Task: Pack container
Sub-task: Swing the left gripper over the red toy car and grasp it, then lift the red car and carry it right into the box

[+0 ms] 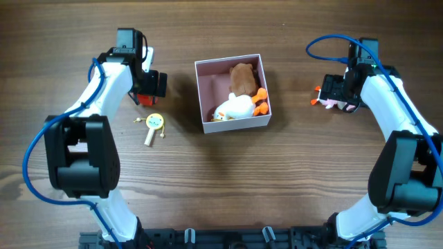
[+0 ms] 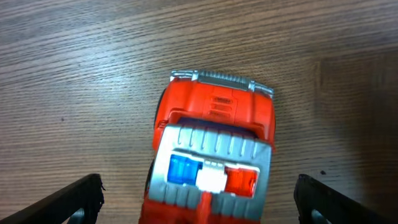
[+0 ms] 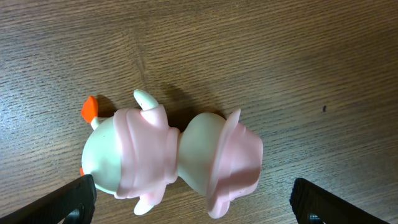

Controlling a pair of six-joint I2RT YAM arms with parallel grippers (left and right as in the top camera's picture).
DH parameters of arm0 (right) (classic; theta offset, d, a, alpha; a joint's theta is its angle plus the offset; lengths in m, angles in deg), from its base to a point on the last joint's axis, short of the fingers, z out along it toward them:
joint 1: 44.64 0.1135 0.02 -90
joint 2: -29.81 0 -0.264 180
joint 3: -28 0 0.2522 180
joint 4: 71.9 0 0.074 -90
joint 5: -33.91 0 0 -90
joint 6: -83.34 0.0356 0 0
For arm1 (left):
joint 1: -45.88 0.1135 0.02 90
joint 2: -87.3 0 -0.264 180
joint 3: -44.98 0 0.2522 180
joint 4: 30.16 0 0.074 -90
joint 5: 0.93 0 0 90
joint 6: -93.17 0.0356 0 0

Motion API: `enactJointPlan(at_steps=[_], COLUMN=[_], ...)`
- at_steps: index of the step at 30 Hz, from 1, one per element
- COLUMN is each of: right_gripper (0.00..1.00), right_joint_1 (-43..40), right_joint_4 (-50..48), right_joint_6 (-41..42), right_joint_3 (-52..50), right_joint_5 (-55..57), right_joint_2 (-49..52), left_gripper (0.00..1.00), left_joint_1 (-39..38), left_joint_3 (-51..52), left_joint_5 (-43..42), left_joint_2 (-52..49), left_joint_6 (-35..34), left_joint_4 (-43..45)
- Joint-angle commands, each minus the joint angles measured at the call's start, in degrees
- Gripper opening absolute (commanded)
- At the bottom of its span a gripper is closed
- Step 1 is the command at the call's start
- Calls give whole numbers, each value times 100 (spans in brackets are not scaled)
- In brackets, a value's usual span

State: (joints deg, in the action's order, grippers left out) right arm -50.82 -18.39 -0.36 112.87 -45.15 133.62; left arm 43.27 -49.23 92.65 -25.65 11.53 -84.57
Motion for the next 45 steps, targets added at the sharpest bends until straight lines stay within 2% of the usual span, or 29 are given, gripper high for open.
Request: enactJointPlan(at_steps=[1, 6, 11, 14, 18, 21, 23, 28, 31, 35, 39, 42, 45], right_gripper=[100, 100, 100, 100, 99, 99, 99, 100, 100, 100, 99, 100, 100], right_joint_1=[4, 4, 4, 4, 4, 4, 4, 4, 4, 4, 4, 4, 4], right_joint_4=[-11, -11, -11, -11, -11, -11, -11, -11, -11, -11, -11, -11, -11], right_joint_6=[-31, -26, -31, -28, -31, -28, -28, -28, -31, -28, -31, -28, -31], right_joint_3=[-26, -26, -26, -26, -26, -26, -26, -26, -26, -26, -26, -26, -26], right_joint_5=[-33, -33, -33, -33, -33, -33, -33, -33, -33, -33, -33, -33, -33], right_joint_2=[-103, -103, -103, -105, -103, -103, -105, -103, -103, -105, -103, -103, -105], left_gripper=[98, 83, 86, 93, 92, 82, 72, 58, 42, 38, 27, 28, 27], left_joint_1=[15, 11, 11, 11, 13, 11, 13, 13, 13, 13, 11, 11, -11], left_joint_3=[-98, -98, -98, -87, -87, -87, -87, -87, -87, -90, -90, -92, -92], left_joint_5=[-9, -146, -249, -551, -546, -549, -546, -546, -546, -546, -544, -546, -549], left_joint_2=[-129, -129, -129, -131, -131, -131, -131, -131, -129, -127, 57, 459, 986], left_joint_6=[197, 199, 197, 197, 199, 197, 197, 197, 195, 195, 149, 146, -295], left_joint_4=[39, 35, 101, 101, 101, 87, 31, -31, -57, -70, -70, 20, 57])
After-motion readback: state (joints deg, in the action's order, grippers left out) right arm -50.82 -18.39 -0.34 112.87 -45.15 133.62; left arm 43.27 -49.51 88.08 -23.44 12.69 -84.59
